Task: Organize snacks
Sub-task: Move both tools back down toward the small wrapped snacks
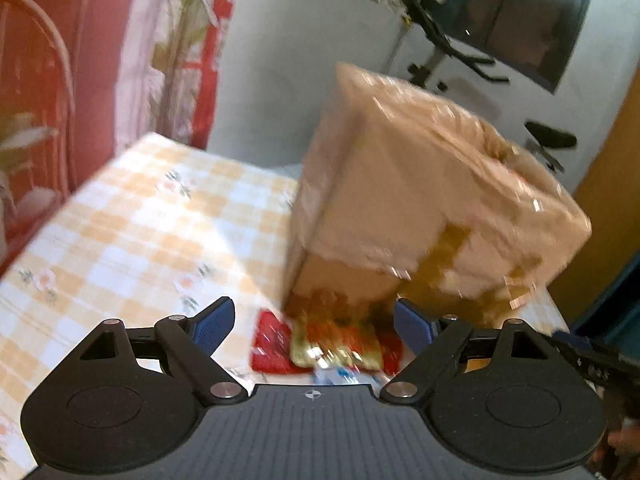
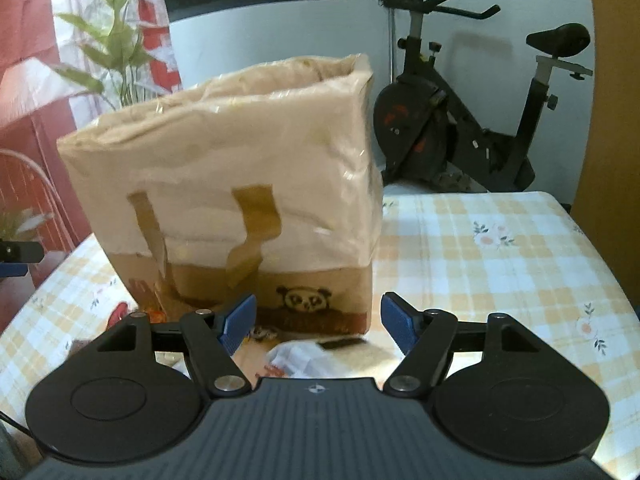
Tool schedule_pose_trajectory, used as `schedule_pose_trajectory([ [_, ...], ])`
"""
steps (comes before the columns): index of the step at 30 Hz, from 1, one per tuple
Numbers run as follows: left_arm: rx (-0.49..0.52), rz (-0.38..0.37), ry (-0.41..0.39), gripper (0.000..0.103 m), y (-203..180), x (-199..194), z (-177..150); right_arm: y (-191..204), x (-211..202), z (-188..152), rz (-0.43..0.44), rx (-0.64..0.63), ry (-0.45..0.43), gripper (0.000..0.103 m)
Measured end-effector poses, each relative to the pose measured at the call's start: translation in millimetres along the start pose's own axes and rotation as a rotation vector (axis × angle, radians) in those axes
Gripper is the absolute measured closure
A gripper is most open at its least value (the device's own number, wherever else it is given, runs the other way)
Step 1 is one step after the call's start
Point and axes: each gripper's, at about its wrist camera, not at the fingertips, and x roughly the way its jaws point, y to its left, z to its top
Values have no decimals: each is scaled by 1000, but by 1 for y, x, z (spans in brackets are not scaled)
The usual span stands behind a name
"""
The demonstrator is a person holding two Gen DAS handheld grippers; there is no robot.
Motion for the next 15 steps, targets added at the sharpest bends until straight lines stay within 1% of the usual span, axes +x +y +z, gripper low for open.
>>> schedule_pose_trajectory([
  [1,13,-13,16,16,-6,3,-5,1,1,-1,2,4,6,31],
  [3,49,-51,49,20,-20,10,-16,1,2,-4,7,6,15,31],
  [7,183,-90,110,21,-53,24,-41,5,0,-12,3,-9,24,31],
  [9,232,-115,151,27,-64,31,-51,6,-1,-17,3,-16,35,31],
  [12,279,-119,195,30,-72,40,-63,7,-1,-26,-4,-14,57,31],
  [15,285,-114,217,30,-72,45,-69,5,0,-35,-10,-8,79,31],
])
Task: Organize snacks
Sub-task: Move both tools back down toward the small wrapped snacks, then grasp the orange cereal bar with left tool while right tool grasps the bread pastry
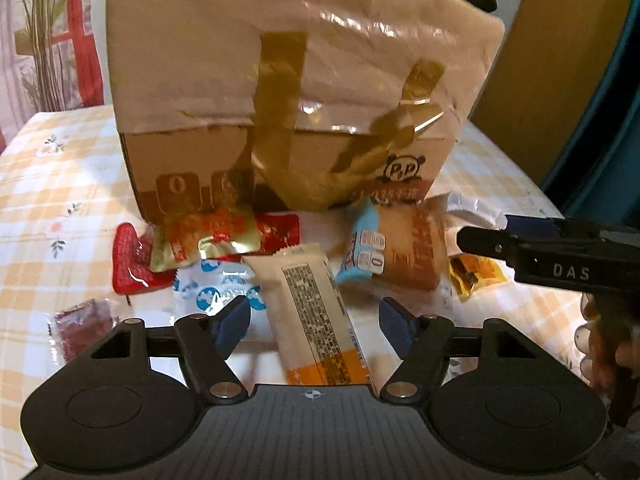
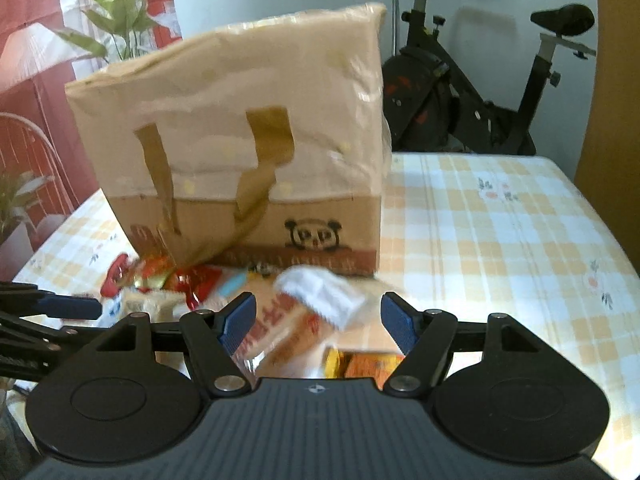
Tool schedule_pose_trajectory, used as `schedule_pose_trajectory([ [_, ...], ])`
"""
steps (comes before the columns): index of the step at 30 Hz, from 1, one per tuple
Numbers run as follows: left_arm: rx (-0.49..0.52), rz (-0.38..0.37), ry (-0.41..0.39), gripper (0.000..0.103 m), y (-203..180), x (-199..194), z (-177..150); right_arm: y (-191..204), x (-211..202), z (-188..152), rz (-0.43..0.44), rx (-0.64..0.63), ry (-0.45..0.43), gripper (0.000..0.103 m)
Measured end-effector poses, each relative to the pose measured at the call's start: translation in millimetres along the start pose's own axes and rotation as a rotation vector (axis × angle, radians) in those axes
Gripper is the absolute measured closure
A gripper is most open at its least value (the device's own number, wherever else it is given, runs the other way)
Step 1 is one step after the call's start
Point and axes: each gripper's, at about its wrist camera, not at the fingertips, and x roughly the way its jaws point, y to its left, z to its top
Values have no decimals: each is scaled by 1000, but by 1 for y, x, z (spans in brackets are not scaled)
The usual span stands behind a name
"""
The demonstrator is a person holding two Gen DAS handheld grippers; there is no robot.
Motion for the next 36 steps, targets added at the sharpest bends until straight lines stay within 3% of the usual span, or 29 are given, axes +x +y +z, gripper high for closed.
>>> schedule_pose_trajectory([
  [7,0,6,69,30,-6,17,-5,-4,4,-12,2,15,35,31],
  [8,6,19,74,38,-8,19,-6,-4,4,-12,4,15,38,31],
  [9,9,24,75,52,-8,19,-6,-4,5,-12,7,16,40,31],
  [24,-114,23,-93,54,17,-24,7,5,16,-9,135,67,99,31],
  [27,-144,42,-122,54,27,-34,9,10,25,-1,159,92,139,21],
  [29,-161,57,-139,54,33,-40,9,15,33,4,177,99,173,21],
  [36,-209,85,-153,54,45,-44,3,32,61,24,110,126,210,12],
])
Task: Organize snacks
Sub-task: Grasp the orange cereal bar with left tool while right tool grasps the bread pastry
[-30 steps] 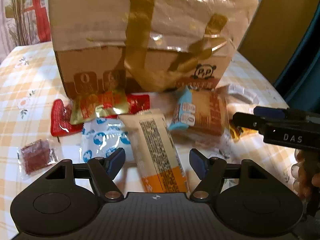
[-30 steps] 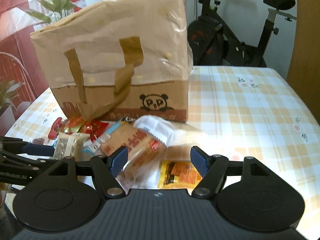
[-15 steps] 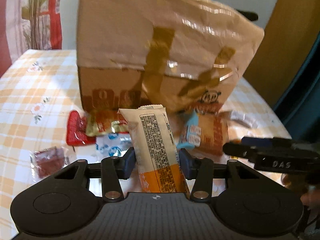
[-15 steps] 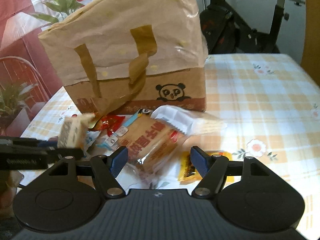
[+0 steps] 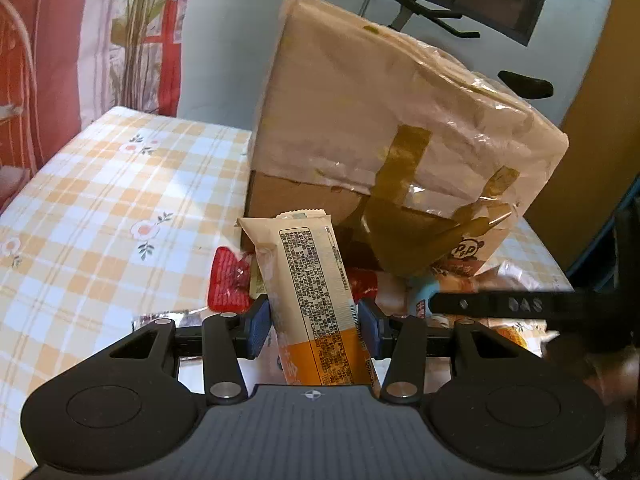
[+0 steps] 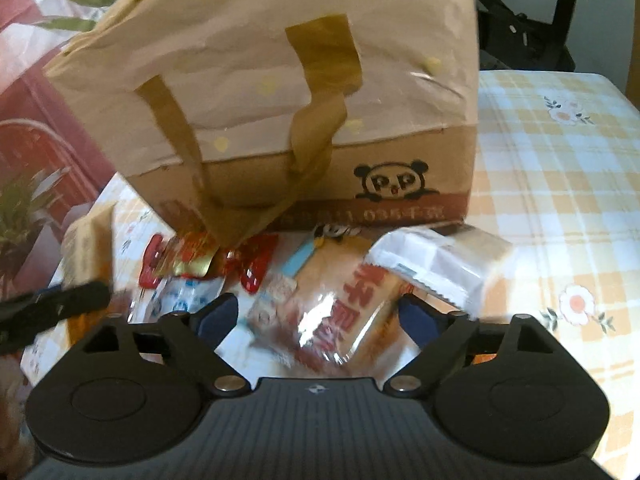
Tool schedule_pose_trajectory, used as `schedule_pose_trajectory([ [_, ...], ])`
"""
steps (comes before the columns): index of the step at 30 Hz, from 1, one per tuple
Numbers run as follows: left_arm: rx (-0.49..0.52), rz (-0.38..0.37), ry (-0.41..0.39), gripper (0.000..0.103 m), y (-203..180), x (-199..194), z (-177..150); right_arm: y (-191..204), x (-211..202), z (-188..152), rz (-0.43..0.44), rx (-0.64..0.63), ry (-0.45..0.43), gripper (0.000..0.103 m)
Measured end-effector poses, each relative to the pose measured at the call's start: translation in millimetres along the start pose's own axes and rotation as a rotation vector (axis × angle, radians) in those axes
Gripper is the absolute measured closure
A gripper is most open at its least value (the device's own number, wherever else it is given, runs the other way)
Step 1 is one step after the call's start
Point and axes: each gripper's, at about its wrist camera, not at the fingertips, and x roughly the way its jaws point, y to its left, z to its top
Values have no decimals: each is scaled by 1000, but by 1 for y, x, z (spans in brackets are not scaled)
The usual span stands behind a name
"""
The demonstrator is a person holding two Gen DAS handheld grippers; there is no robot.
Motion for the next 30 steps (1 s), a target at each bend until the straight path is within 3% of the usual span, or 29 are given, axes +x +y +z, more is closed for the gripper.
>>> schedule_pose_trajectory([
  [6,9,-15,10,54,0,3,-3,21,20,7,-79,-90,-10,13],
  [11,6,-11,19,54,2,4,-5,35,25,-15,-153,-261,-30,18],
  [20,27,-20,40,54,-6,7,-9,21,-4,-60,-64,-364,-87,25],
  [25,35,-5,16,54,-7,0,-6,19,-11,-58,11,-341,-88,26],
  [30,85,22,-55,54,-11,-17,3,34,-35,-53,89,-391,-179,27],
])
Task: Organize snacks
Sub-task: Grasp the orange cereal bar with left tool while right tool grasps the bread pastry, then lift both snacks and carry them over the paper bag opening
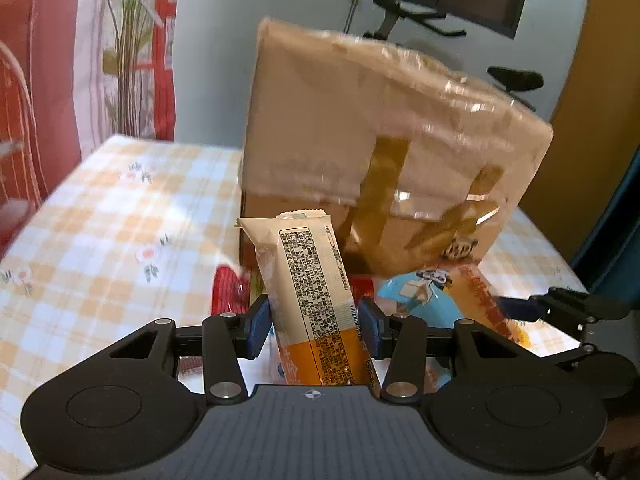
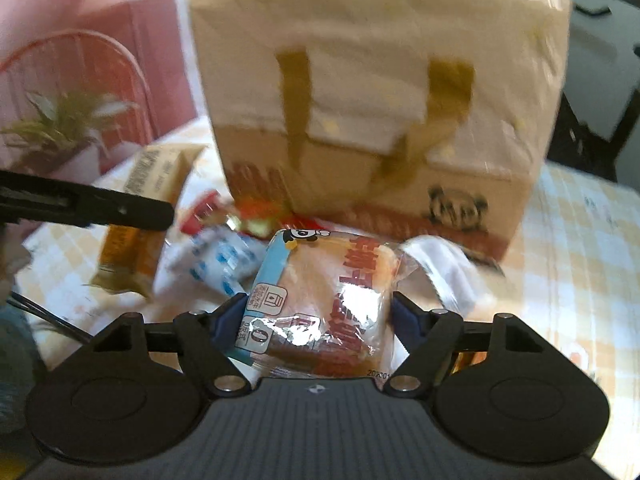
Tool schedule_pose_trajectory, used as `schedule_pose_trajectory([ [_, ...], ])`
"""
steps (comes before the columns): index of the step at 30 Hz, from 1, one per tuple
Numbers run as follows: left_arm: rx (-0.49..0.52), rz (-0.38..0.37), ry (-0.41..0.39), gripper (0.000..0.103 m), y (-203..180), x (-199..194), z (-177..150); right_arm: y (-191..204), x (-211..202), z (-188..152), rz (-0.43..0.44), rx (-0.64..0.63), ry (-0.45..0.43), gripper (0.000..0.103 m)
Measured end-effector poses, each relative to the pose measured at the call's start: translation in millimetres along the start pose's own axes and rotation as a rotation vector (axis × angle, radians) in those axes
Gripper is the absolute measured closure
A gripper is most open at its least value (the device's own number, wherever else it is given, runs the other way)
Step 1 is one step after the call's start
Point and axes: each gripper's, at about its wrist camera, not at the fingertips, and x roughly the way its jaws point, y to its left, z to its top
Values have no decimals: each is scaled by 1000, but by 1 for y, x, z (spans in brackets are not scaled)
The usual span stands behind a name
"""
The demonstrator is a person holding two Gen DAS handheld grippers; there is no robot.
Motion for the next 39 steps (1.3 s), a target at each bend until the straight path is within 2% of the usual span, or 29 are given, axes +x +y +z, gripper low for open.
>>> schedule_pose_trajectory([
  [4,18,-2,-55,54,-2,-16,11,11,-22,15,21,-74,-104,27],
  [9,51,-32,-145,54,-7,-37,34,8,-50,34,22,-85,-226,27],
  [16,109,-83,-290,54,-25,-54,91,-6,-85,79,-2,-86,-390,27],
  [21,100,-142,-344,54,-35,-40,139,-25,-82,122,-74,-89,-460,27],
  [24,127,-126,-368,54,-44,-20,162,-33,-67,147,-136,-99,-491,27],
  [27,129,-108,-336,54,-48,12,179,-42,-44,166,-189,-117,-499,27],
  [30,109,-84,-291,54,-45,41,187,-47,-20,172,-224,-101,-472,27],
  [34,91,-75,-231,53,-41,70,191,-49,5,172,-216,-76,-418,27],
  [35,92,-78,-227,51,-40,74,192,-49,11,172,-202,-68,-401,27],
  [38,97,-76,-219,34,-34,75,193,-52,18,168,-157,-43,-355,26],
  [39,98,-76,-224,33,-33,73,192,-53,20,168,-140,-36,-340,26],
])
